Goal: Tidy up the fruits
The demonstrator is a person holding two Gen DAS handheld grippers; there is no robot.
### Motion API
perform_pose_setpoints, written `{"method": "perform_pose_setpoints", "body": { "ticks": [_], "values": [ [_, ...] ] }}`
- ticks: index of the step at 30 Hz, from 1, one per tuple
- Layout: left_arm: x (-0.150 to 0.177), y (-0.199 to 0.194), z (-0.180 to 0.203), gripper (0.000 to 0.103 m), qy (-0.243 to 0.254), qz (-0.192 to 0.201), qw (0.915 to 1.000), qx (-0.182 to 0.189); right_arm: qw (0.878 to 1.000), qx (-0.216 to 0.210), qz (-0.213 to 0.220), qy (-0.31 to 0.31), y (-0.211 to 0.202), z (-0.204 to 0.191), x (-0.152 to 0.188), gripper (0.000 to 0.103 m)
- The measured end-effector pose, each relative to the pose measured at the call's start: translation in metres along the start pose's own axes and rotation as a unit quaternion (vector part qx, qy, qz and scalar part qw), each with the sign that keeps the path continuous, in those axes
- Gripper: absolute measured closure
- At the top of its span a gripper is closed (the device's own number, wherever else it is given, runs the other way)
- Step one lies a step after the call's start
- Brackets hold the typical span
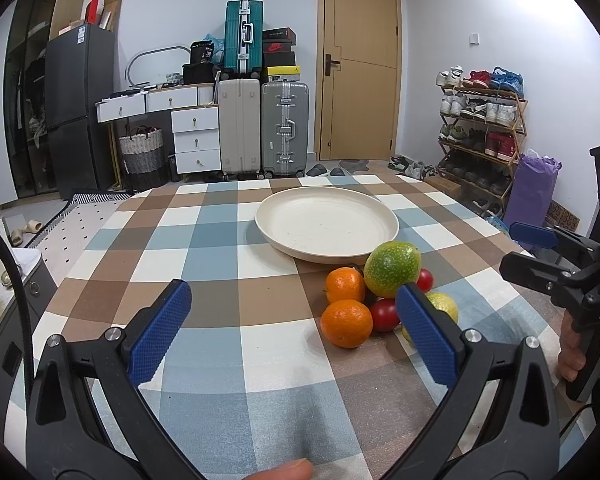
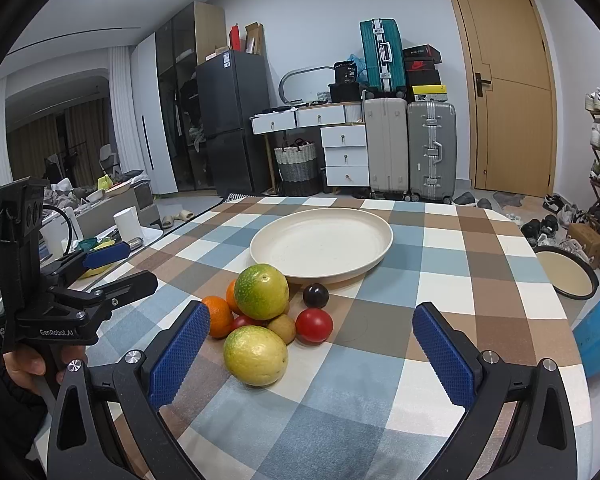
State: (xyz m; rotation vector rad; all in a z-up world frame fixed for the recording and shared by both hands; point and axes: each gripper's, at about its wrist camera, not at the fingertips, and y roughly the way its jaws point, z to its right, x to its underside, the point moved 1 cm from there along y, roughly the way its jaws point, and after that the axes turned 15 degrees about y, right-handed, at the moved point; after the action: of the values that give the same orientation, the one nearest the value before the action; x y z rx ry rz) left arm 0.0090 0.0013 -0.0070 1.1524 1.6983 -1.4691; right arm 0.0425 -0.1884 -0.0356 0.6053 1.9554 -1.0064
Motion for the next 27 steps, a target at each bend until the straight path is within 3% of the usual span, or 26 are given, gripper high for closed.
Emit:
{"method": "perform_pose_setpoints", "body": {
  "ticks": [27],
  "values": [
    [-0.0006, 0.0004, -0.0007, 0.001, 0.001, -0.003, 1.0000, 0.000, 1.000, 0.006, -0.005, -0.006, 0.0032, -0.0022, 0.0046, 0.000]
  ]
}}
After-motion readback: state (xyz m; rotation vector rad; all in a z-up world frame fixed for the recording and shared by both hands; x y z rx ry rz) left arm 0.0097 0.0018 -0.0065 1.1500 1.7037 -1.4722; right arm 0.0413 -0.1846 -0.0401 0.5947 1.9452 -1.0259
